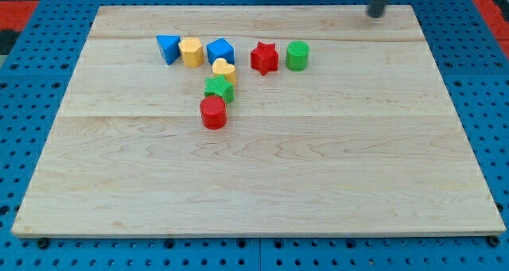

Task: Move the blue triangle to the left side of the red circle

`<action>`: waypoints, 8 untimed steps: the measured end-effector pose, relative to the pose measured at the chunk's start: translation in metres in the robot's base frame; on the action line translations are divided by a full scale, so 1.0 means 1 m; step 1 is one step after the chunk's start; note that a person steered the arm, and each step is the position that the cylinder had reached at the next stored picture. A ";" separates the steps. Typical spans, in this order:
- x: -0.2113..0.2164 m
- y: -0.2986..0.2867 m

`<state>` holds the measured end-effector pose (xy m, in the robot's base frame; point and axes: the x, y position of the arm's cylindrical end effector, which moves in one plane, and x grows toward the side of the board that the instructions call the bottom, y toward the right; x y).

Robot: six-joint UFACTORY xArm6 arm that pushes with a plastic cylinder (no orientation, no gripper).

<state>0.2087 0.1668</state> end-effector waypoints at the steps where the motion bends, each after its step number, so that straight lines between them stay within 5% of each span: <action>1: 0.000 -0.129; 2: 0.002 -0.249; 4: 0.075 -0.323; 6: 0.129 -0.332; 8: 0.107 -0.320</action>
<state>0.3161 -0.1528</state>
